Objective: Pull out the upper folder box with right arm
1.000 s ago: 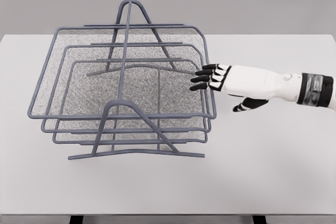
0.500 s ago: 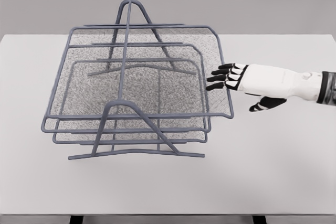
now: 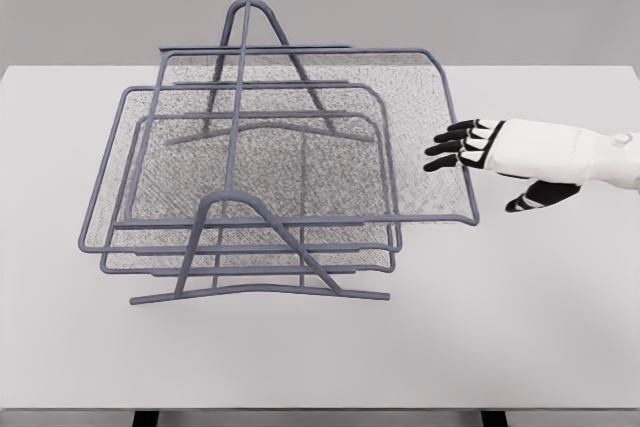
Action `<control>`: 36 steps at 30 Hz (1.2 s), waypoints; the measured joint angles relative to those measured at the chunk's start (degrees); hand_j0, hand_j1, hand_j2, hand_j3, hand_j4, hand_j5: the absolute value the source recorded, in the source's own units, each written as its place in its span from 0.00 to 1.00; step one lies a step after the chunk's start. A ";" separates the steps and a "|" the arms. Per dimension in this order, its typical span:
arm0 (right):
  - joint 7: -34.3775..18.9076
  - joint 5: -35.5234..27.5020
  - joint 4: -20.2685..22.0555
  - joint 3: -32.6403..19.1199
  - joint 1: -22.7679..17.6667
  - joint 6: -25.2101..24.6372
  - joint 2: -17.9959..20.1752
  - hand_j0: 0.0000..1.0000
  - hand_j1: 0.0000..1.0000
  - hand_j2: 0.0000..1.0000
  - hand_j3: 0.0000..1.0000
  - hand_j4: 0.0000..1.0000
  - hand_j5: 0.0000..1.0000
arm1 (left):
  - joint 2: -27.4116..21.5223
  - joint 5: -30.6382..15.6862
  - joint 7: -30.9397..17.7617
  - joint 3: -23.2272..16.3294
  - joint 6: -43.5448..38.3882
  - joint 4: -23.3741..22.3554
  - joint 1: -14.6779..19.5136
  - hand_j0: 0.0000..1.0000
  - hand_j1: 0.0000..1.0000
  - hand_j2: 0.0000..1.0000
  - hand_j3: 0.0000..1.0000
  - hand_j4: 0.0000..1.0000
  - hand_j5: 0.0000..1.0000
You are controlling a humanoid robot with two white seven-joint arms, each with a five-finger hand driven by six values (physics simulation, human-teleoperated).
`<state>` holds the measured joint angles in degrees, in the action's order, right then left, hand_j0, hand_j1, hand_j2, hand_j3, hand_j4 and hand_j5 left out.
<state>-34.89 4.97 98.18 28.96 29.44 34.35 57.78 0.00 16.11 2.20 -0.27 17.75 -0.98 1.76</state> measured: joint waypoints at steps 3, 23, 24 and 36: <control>0.00 -0.52 -0.06 -0.02 -0.09 -0.07 0.83 1.00 1.00 1.00 1.00 1.00 1.00 | 0.00 0.00 0.00 0.00 0.00 0.00 0.00 1.00 1.00 1.00 1.00 1.00 1.00; -0.06 -3.06 -1.06 -1.81 -0.53 -0.64 4.31 1.00 1.00 1.00 1.00 1.00 1.00 | 0.00 0.00 0.00 0.01 0.00 0.00 0.00 1.00 1.00 1.00 1.00 1.00 1.00; -0.06 -2.77 -1.04 -2.10 -0.53 -0.67 4.34 1.00 1.00 1.00 1.00 1.00 1.00 | 0.00 0.00 0.00 0.01 0.00 0.00 0.00 1.00 1.00 1.00 1.00 1.00 1.00; -0.09 0.69 -1.24 -4.82 -0.09 -0.37 5.06 1.00 1.00 1.00 1.00 1.00 1.00 | 0.00 0.00 0.00 0.00 0.00 0.00 0.00 1.00 1.00 1.00 1.00 1.00 1.00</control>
<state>-34.98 5.66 96.93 24.14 29.36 33.98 62.84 0.00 16.11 2.20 -0.28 17.76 -0.99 1.76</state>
